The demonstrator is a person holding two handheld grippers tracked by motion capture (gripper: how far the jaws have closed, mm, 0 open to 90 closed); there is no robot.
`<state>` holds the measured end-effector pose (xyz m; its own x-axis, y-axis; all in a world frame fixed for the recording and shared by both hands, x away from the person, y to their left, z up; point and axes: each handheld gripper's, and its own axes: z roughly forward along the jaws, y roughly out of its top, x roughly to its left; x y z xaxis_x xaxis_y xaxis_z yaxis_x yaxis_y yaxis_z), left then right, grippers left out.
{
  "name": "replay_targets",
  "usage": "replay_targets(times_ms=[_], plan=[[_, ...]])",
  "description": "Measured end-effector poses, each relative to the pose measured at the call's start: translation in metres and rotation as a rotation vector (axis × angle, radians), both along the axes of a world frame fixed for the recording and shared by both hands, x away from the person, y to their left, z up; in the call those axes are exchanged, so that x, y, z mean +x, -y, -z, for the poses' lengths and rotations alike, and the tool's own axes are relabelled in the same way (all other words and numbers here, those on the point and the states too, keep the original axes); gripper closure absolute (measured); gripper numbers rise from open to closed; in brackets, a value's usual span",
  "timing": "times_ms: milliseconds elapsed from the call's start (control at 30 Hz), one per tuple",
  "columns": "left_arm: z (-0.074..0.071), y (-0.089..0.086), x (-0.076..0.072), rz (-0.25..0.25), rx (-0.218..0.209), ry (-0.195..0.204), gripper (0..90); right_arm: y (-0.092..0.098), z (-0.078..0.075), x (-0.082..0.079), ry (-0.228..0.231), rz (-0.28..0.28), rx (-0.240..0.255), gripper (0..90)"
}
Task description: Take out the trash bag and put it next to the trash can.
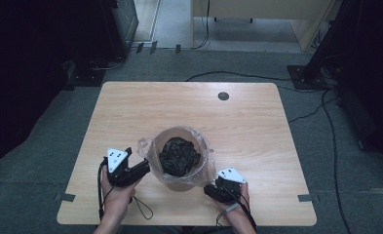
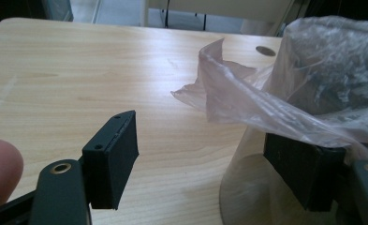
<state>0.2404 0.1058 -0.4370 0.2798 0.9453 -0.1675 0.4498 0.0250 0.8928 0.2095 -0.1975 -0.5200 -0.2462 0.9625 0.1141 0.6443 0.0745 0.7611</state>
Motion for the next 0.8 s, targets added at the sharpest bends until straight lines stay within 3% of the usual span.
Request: replay_targets(times_ms=[367,533,800], plan=[[-0.013,-0.005,-0.001,-0.019,-0.025,0.03,26.0,-0.003,-0.01,0.004,0.065,0.036,0.027,34.8],[-0.018,-0.004,0.001,-0.016,-0.036,0.033,26.0,-0.001,-0.022,0.005,0.121,0.025,0.044,41.2],[-0.026,-0.003,-0.002,-0.013,-0.066,0.054,26.6,0.002,-0.046,0.002,0.23,0.004,0.127,52.9]])
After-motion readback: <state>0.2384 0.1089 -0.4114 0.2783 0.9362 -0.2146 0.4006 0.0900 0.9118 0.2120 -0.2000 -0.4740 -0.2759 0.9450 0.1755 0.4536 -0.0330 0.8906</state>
